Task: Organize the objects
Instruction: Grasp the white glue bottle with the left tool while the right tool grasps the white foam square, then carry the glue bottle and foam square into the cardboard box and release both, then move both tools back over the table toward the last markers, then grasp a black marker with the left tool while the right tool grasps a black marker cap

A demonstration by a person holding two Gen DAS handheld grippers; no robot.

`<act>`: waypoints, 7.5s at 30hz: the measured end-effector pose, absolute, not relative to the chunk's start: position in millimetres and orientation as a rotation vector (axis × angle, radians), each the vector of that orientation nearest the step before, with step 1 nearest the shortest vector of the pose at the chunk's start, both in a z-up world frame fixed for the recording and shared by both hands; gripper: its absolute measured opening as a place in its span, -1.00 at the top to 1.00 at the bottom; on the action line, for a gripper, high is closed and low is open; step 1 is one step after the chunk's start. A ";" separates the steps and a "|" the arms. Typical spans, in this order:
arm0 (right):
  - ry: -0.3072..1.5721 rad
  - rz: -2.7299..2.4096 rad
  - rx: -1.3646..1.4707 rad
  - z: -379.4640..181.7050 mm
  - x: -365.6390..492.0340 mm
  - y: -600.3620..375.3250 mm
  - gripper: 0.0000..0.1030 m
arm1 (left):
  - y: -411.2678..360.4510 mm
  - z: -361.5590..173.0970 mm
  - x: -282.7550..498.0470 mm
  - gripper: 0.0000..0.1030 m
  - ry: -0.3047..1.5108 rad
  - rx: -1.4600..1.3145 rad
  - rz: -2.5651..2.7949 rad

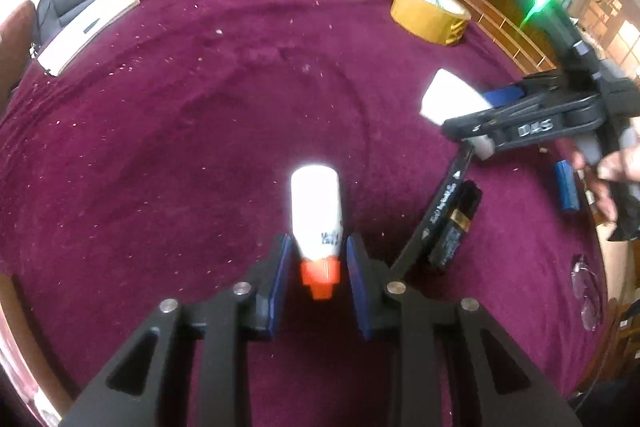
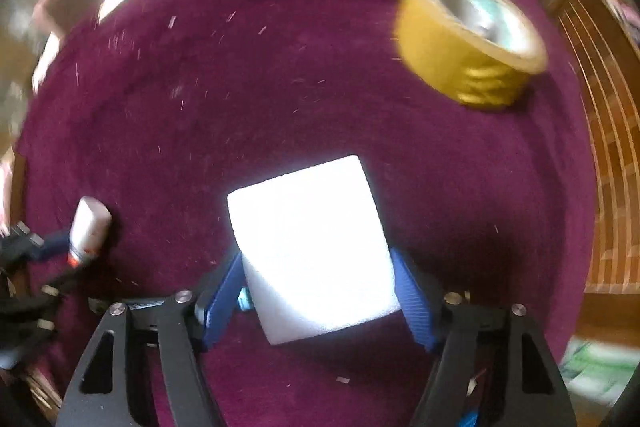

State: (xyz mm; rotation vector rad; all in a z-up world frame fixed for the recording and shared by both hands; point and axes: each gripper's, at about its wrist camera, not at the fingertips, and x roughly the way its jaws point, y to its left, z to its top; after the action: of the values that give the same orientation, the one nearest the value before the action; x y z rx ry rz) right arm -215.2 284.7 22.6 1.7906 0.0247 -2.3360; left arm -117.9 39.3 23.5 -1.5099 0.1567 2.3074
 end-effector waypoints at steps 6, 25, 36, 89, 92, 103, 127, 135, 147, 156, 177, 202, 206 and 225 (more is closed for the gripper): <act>-0.266 -2.403 1.683 56.4 -176.2 312.9 -0.48 | 44.8 12.8 -124.0 0.50 0.156 -1.488 2.358; -0.283 -2.209 1.596 77.3 -87.3 215.6 -0.49 | -3.8 78.0 -62.3 0.50 -0.168 -1.330 2.413; -0.142 -2.078 1.503 96.7 -81.1 106.7 -0.49 | -102.1 116.3 -1.2 0.49 -0.313 -1.275 2.566; 0.259 -1.935 1.488 67.6 -120.5 -257.4 -0.51 | -368.6 67.8 26.9 0.49 -0.551 -1.536 2.818; 0.282 -1.938 1.476 67.4 -118.9 -262.3 -0.51 | -361.3 67.8 28.6 0.49 -0.495 -1.532 2.847; 0.342 -1.953 1.440 65.6 -119.0 -268.4 -0.51 | -353.4 67.0 32.6 0.46 -0.443 -1.515 2.896; 0.260 -1.922 1.472 77.3 -112.1 -252.6 -0.54 | -339.9 80.3 39.3 -0.07 -0.363 -1.469 2.949; 0.184 -1.917 1.474 86.8 -113.4 -237.8 -0.55 | -341.1 87.1 45.7 -0.09 -0.390 -1.455 2.973; 0.010 -1.914 1.411 106.1 -101.4 -203.7 -0.71 | -335.4 98.6 58.7 -0.10 -0.397 -1.423 3.005; -0.184 -1.936 1.424 115.3 -95.5 -114.5 -0.72 | -305.4 110.3 51.5 -0.10 -0.332 -1.397 2.986; -0.699 -2.295 1.653 66.5 -15.1 250.0 -0.71 | -71.5 114.1 -27.9 -0.09 0.002 -1.316 2.528; -0.766 -2.420 1.670 60.5 49.2 372.9 -0.71 | 149.7 18.2 -145.2 0.06 0.369 -1.449 2.162; -0.743 -2.401 1.669 59.6 41.4 359.5 -0.71 | 152.4 11.3 -133.5 0.06 0.460 -1.406 2.145; -0.511 -2.274 1.676 56.7 -3.0 258.8 -0.71 | 10.3 52.1 -56.8 0.73 0.078 -1.323 2.650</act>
State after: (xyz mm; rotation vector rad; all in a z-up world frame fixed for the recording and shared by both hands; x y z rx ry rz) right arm -3.0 258.8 56.7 1.6762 -0.5111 -2.2738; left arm -56.8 10.3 52.1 -1.3229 0.0785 2.6499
